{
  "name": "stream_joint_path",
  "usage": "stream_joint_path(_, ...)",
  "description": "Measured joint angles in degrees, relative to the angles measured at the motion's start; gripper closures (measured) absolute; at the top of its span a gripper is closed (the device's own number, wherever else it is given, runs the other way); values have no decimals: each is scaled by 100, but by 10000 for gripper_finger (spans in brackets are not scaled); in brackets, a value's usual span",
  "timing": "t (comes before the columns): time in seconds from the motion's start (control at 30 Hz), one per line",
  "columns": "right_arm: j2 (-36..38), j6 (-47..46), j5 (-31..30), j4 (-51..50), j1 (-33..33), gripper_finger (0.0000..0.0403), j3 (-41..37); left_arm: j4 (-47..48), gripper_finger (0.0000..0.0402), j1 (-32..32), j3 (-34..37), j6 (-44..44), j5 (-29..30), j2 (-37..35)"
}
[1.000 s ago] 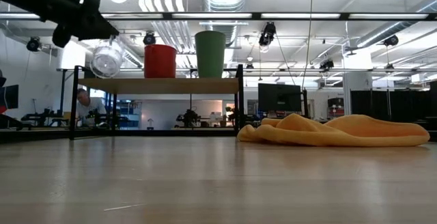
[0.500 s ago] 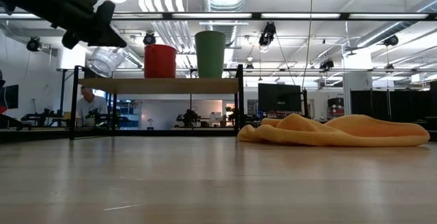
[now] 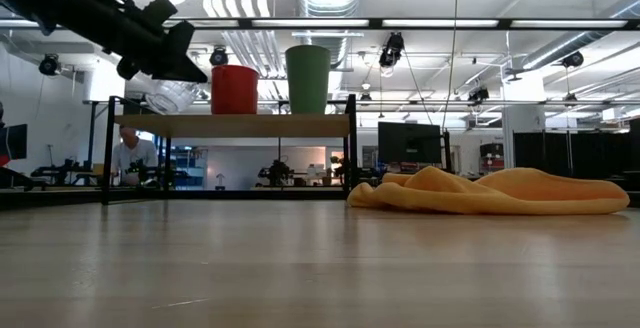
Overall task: Stack small to large cups/mugs on shelf
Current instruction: Put the transparent mug on the shelf
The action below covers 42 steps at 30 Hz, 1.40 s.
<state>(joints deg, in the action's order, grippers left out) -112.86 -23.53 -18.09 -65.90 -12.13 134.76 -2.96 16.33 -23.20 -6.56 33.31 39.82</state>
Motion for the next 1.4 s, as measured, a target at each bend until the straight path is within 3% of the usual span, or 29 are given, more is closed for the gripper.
stream_joint_path(0.33, 0, 2, -2, -36, -37, 374, 2, 2, 398, 22, 0, -366, -2, -214)
stream_joint_path(0.73, -2, -23, 0, -47, -50, 374, 1, 64, 350, 49, 8, -510, 7, -17)
stream_joint_path(1.4, -7, -44, 1, -123, -63, 374, 0, 101, 347, 46, -2, -508, 2, -193)
